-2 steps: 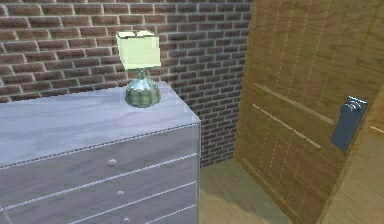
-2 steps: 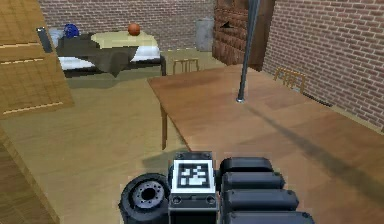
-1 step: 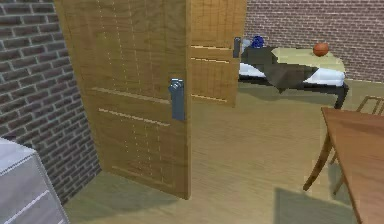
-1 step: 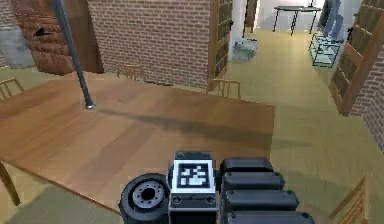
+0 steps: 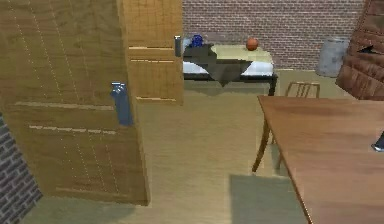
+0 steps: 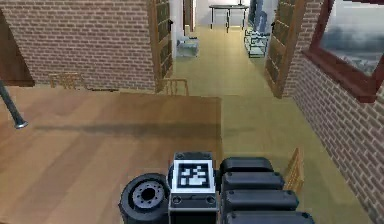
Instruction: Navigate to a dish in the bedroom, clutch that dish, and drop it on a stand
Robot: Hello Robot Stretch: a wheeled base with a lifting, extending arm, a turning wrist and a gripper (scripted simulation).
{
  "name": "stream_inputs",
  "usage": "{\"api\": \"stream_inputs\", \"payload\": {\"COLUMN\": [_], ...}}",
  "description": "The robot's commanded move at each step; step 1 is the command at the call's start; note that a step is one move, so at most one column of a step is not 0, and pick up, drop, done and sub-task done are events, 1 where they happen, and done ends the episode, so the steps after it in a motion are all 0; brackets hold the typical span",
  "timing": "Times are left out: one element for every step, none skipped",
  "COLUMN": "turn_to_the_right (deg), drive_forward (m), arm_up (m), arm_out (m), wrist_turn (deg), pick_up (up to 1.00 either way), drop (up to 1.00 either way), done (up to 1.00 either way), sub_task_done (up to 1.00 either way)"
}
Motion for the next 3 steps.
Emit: {"api": "stream_inputs", "payload": {"turn_to_the_right": [0.0, 3.0, 0.0], "drive_forward": [1.0, 0.0, 0.5], "arm_up": [0.0, 0.0, 0.0], "arm_out": [0.0, 0.0, 0.0], "wrist_turn": [0.0, 0.0, 0.0], "pick_up": [0.0, 0.0, 0.0], "drop": [0.0, 0.0, 0.0], "done": [0.0, 0.0, 0.0], "sub_task_done": [0.0, 0.0, 0.0]}}
